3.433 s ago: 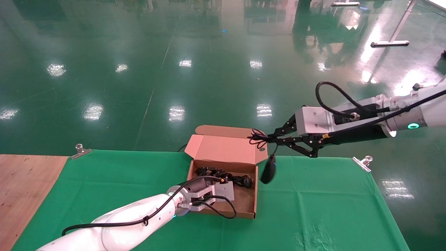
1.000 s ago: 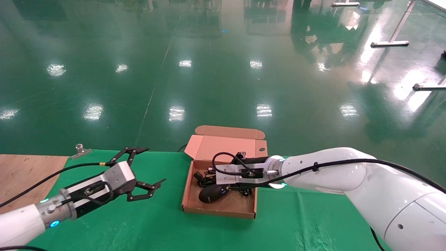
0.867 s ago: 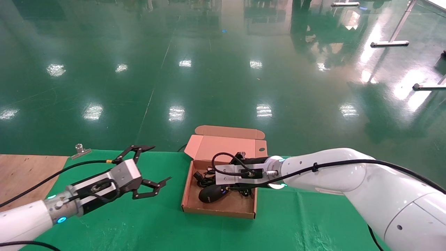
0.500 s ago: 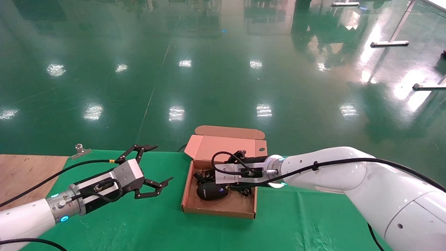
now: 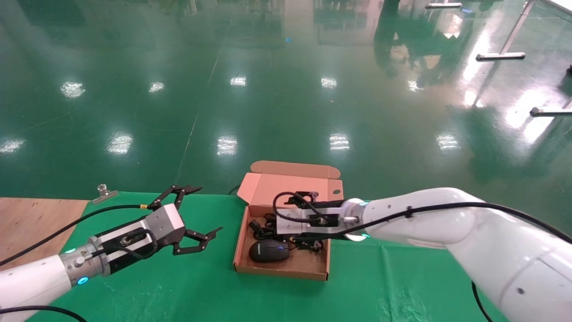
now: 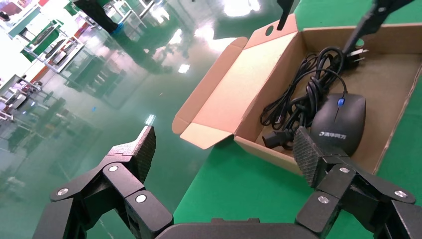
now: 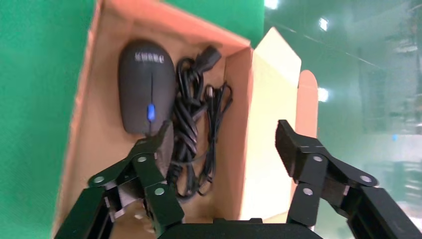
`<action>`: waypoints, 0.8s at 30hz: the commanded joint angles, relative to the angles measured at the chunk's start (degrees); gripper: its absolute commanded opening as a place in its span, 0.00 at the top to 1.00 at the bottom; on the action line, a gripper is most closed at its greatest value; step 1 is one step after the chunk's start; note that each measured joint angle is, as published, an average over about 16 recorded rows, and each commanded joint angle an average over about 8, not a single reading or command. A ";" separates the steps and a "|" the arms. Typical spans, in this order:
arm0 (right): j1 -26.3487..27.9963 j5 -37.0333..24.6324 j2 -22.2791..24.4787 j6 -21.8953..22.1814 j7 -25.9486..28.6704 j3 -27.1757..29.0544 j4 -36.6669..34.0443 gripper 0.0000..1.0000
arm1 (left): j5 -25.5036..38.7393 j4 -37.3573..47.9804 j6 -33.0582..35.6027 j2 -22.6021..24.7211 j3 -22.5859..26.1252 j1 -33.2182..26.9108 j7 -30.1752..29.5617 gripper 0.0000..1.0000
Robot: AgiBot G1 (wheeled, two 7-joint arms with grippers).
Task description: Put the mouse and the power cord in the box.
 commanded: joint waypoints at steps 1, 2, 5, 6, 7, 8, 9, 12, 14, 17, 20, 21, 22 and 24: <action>-0.56 0.73 0.80 -0.89 0.48 1.01 0.80 0.00 | 0.00 0.02 0.01 0.04 0.01 -0.02 0.02 0.00; -1.06 1.40 1.53 -1.71 0.92 1.93 1.53 0.00 | 0.05 -0.65 0.30 -0.19 -0.26 0.11 -0.79 0.00; -2.57 3.39 3.69 -4.14 2.23 4.66 3.71 0.00 | 0.23 -3.36 1.45 -1.18 -1.34 0.66 -4.02 0.00; -3.08 4.05 4.42 -4.95 2.68 5.58 4.44 0.00 | 0.29 -4.38 1.87 -1.58 -1.74 0.88 -5.22 0.00; -3.56 4.70 5.13 -5.74 3.10 6.47 5.14 0.00 | 0.36 -5.36 2.28 -1.95 -2.13 1.08 -6.38 0.00; -4.07 5.37 5.86 -6.56 3.54 7.39 5.88 0.00 | 0.42 -6.37 2.70 -2.34 -2.53 1.30 -7.59 0.00; -4.58 6.04 6.59 -7.38 3.99 8.31 6.61 0.00 | 0.49 -7.39 3.12 -2.74 -2.94 1.52 -8.80 0.00; -6.08 8.02 8.75 -9.80 5.30 11.04 8.79 0.00 | 0.68 -10.40 4.37 -3.90 -4.13 2.16 -12.37 0.00; -7.08 9.34 10.19 -11.41 6.17 12.85 10.23 0.00 | 0.81 -12.40 5.20 -4.67 -4.92 2.59 -14.74 0.00; -8.58 11.32 12.35 -13.84 7.48 15.59 12.40 0.00 | 1.01 -15.41 6.45 -5.83 -6.12 3.23 -18.32 0.00; -10.08 13.31 14.52 -16.27 8.79 18.32 14.58 0.00 | 1.21 -18.42 7.71 -6.99 -7.31 3.87 -21.89 0.00; -10.59 13.98 15.25 -17.09 9.23 19.25 15.32 0.00 | 1.27 -19.44 8.13 -7.38 -7.72 4.09 -23.10 0.00; -11.08 14.63 15.96 -17.88 9.66 20.14 16.02 0.00 | 1.34 -20.42 8.54 -7.76 -8.11 4.30 -24.27 0.00; -12.10 15.97 17.42 -19.52 10.55 21.98 17.49 0.00 | 1.47 -22.46 9.38 -8.55 -8.92 4.73 -26.68 0.00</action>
